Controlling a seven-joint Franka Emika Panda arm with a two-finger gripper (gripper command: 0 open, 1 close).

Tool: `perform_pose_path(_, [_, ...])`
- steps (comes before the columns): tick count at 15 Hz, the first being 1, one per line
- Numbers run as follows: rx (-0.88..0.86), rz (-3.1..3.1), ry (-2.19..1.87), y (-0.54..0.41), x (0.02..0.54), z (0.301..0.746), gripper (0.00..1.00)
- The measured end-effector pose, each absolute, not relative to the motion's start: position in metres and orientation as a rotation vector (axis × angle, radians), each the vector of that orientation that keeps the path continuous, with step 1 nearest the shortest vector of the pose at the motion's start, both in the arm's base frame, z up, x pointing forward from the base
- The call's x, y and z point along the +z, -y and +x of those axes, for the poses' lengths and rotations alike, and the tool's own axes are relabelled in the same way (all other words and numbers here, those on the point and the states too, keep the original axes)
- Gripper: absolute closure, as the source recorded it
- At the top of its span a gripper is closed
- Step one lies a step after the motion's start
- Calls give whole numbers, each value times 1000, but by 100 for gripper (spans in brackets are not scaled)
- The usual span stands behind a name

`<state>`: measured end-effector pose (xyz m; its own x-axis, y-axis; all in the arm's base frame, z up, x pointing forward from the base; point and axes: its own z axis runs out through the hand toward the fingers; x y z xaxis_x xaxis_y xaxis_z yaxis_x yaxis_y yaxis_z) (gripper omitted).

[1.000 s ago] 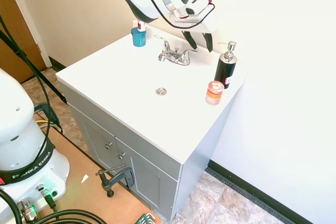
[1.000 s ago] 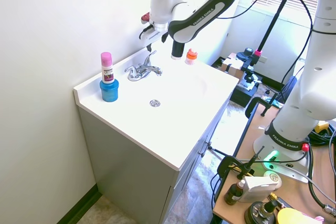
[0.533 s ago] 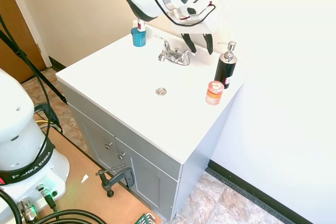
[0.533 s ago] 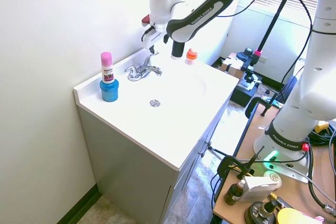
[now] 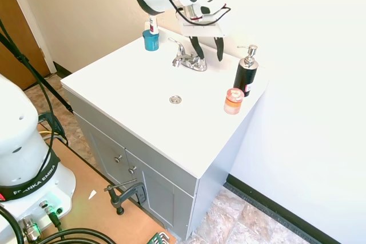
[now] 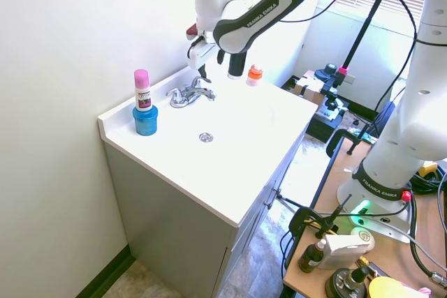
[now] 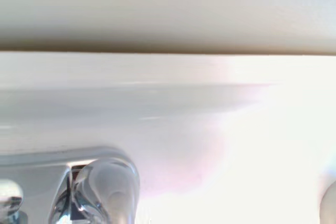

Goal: Turn on the cold water

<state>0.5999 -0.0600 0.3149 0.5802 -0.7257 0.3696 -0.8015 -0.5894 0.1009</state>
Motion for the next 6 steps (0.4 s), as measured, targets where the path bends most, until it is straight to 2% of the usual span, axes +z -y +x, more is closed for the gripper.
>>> perform_pose_path(3, [460,2608,1289,48,352,589,0])
perform_pose_path(6, [412,2683,1305,38,388,552,0])
